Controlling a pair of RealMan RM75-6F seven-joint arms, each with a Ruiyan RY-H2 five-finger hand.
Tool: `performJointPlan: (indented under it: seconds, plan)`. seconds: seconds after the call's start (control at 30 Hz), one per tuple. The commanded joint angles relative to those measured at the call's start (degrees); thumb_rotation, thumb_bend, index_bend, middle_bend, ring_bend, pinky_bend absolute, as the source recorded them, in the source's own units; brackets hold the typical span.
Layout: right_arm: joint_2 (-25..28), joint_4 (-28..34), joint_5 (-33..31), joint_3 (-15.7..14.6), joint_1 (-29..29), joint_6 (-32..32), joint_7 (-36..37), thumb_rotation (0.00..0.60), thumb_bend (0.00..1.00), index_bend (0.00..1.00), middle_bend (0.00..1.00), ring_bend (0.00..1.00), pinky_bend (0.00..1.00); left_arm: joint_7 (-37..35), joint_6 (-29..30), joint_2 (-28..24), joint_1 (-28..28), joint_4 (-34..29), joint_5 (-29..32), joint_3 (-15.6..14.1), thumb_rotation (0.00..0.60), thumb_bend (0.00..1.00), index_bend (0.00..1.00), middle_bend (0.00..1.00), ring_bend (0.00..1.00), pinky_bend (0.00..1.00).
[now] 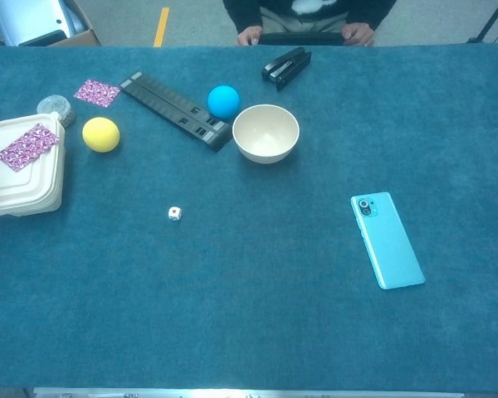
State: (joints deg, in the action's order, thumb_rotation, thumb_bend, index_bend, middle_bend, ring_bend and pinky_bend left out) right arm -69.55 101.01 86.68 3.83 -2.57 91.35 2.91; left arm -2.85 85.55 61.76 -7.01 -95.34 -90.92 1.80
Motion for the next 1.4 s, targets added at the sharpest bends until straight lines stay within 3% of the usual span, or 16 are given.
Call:
performJointPlan:
  seconds: [0.03, 0.13, 0.23, 0.5, 0.73, 0.83, 1.23, 1.4]
  plan:
    - [-0.06, -0.11, 0.04, -0.06, -0.13, 0.16, 0.14, 0.600, 0.29, 0.25, 0.21, 0.06, 0.06, -0.68, -1.20, -0.91, -0.85, -0.32, -1.29, -0.60, 0.600, 0.45, 0.24, 0.49, 0.40, 0.21]
    - [-0.06, -0.23, 0.13, -0.13, -0.21, 0.27, 0.20, 0.600, 0.29, 0.25, 0.21, 0.06, 0.06, -2.93, -3.04, -2.20, -2.19, -1.11, -3.76, -1.73, 0.600, 0.45, 0.24, 0.65, 0.55, 0.48]
    - [-0.15, -0.25, 0.21, -0.16, -0.17, 0.23, 0.10, 0.600, 0.29, 0.25, 0.21, 0.06, 0.06, -4.18, -5.03, -2.96, -3.81, -1.42, -6.61, -2.90, 0.600, 0.45, 0.24, 0.75, 0.66, 0.63]
    - [-0.21, -0.08, -0.09, -0.04, 0.12, -0.27, -0.39, 0.600, 0.29, 0.25, 0.21, 0.06, 0.06, -4.20, -11.56, -3.13, -8.79, -2.01, -10.38, -4.32, 0.600, 0.45, 0.24, 0.99, 0.86, 0.80]
    - [-0.19, 0.03, -0.60, 0.11, 0.26, -0.61, -0.85, 0.600, 0.29, 0.25, 0.21, 0.07, 0.06, -3.16, -17.46, -3.22, -12.76, -2.16, -13.00, -6.13, 0.600, 0.45, 0.25, 1.00, 0.99, 0.96]
    - [-0.21, -0.07, -0.74, 0.16, 0.36, -0.80, -0.93, 0.600, 0.29, 0.25, 0.22, 0.09, 0.06, -2.28, -20.00, -3.43, -14.18, -2.57, -13.32, -6.87, 0.600, 0.45, 0.26, 1.00, 1.00, 1.00]
    - [-0.36, -0.63, -1.48, 0.40, 0.92, -1.84, -0.99, 0.600, 0.29, 0.25, 0.24, 0.09, 0.06, -0.16, -28.12, -1.68, -18.11, -3.36, -10.55, -8.16, 0.599, 0.45, 0.24, 1.00, 1.00, 1.00]
    - [-0.28, -0.84, -1.74, 0.71, 1.32, -2.27, -0.84, 0.600, 0.29, 0.25, 0.24, 0.09, 0.06, 1.45, -32.48, 0.35, -20.07, -3.65, -7.95, -8.06, 0.520, 0.45, 0.19, 1.00, 1.00, 1.00]
